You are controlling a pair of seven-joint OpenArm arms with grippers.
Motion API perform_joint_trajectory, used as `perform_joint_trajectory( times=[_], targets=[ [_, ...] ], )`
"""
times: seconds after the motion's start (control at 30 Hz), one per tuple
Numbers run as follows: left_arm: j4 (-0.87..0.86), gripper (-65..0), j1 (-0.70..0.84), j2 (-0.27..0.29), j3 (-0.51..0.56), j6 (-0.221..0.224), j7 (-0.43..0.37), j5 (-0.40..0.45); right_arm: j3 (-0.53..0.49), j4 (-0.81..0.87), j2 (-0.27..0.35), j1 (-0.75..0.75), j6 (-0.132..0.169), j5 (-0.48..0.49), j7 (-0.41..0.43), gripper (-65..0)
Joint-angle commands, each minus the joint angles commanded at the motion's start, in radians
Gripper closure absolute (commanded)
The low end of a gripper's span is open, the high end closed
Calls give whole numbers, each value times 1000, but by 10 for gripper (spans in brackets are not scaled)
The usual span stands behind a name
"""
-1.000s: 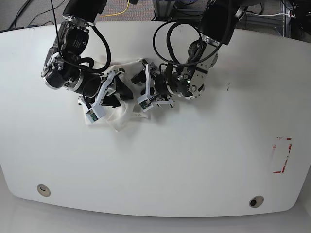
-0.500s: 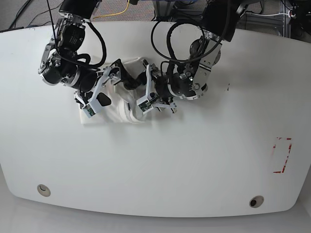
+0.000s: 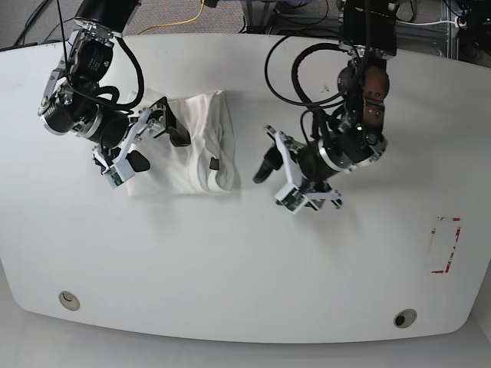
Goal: Layout the t-shirt on the table in an organized manner, then fold the t-shirt properly
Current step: 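Fold the shirt in half, bringing the left gripper's end toward the right gripper, then move the left gripper back over the folded shirt and grasp its edge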
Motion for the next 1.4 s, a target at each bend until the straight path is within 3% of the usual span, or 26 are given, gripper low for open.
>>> perform_joint_trajectory(
  times=[0.23,0.3,0.4,0.53,0.67,0.77,0.93,1.1,1.4],
  targets=[
    [2,-325,-35,-9,-187,0,-2,-2,-6,-2,-2,-28,0,-2,10,-650],
    [3,-325,-37,2,-192,0,-2,-3,-8,-2,0,-28,0,-2,24,-644],
    [15,-325,-34,32,-186,0,-2,-46,-6,-3,11,-18,0,-23,36,-583],
    [21,-325,-26,81,-137,-2,0,-173,0,0,54,37,0,-104,39,-447],
    [20,-325,-9,112,-63,5,0,-281,0,-2,106,97,0,-192,41,-206],
    [20,-325,15,163,3,5,0,-322,-8,-5,155,143,0,-235,41,-67],
    [12,-325,60,224,109,6,0,-302,-9,-63,186,207,0,-292,41,-98],
    [-17,-325,95,227,232,6,-6,-259,-9,-143,181,258,0,-381,59,-111],
    [-176,-325,92,224,390,0,-20,-72,-157,-313,178,262,0,-497,292,-111]
  ],
)
